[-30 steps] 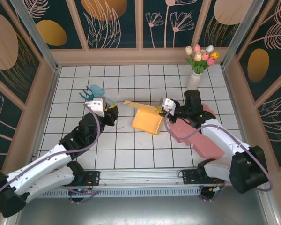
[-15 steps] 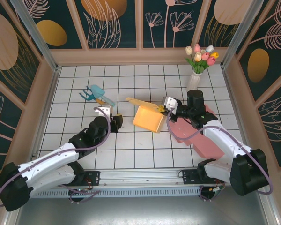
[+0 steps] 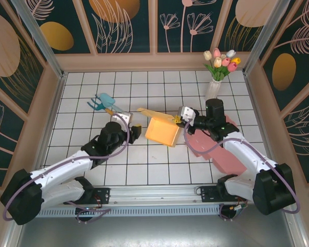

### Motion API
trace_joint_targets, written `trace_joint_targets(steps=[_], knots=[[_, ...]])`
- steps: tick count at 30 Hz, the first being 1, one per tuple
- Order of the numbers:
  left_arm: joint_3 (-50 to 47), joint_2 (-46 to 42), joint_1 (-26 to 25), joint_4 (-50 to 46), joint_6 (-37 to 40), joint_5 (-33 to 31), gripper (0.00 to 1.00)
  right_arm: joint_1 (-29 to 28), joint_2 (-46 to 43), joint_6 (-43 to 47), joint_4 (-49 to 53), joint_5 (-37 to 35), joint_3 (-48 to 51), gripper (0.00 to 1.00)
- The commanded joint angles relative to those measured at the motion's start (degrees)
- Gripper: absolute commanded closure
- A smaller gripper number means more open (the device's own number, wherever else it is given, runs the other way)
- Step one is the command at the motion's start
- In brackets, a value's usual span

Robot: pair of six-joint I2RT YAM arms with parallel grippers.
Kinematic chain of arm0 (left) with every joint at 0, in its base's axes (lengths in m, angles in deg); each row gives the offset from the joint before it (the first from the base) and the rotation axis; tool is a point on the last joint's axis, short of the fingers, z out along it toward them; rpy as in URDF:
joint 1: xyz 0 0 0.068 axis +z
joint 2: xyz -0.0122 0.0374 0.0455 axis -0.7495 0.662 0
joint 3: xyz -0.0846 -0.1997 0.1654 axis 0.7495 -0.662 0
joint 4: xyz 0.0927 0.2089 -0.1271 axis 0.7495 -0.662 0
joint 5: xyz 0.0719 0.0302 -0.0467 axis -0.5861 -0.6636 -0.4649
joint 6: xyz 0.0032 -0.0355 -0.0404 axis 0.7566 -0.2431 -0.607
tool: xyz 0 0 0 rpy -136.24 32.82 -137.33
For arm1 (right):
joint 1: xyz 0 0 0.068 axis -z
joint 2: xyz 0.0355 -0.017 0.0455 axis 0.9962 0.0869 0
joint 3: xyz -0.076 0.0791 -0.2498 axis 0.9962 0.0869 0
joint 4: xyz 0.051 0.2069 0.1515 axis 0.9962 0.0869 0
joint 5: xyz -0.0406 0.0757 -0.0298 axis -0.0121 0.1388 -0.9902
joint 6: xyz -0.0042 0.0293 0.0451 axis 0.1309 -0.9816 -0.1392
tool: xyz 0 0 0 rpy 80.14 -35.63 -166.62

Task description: Fold the paper box

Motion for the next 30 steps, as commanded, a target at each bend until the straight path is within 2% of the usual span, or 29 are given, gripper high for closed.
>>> trace_joint_targets(steps=[1, 6, 9, 13, 19, 26, 30], knots=[[1.52, 0.96, 5.76, 3.62, 7.93, 9.35, 0.43, 0.47, -0.34, 0.62, 0.18, 3.51, -0.59, 1.00], [-0.02, 1.82, 8.17, 8.08, 13.63, 18.58, 0.41, 0.48, -0.05, 0.87, 0.77, 4.37, -1.12, 1.00], [-0.68, 2.89, 8.54, 9.34, 16.47, 21.99, 0.40, 0.57, -0.04, 1.13, 1.36, 4.64, -1.33, 1.00], [-0.30, 5.44, 8.97, 10.27, 19.42, 21.61, 0.39, 0.62, -0.10, 1.42, 2.21, 5.64, -1.76, 1.00], [2.25, 10.34, 10.45, 9.80, 21.57, 24.25, 0.38, 0.62, -0.47, 1.49, 2.73, 7.11, -1.98, 1.00], [-0.06, 9.34, 10.48, 13.71, 24.70, 28.14, 0.38, 0.66, -0.43, 1.83, 2.88, 7.32, -2.13, 1.00], [-2.22, 9.27, 12.25, 16.36, 27.01, 30.33, 0.38, 0.62, -0.63, 1.54, 2.57, 7.57, -1.94, 1.00]])
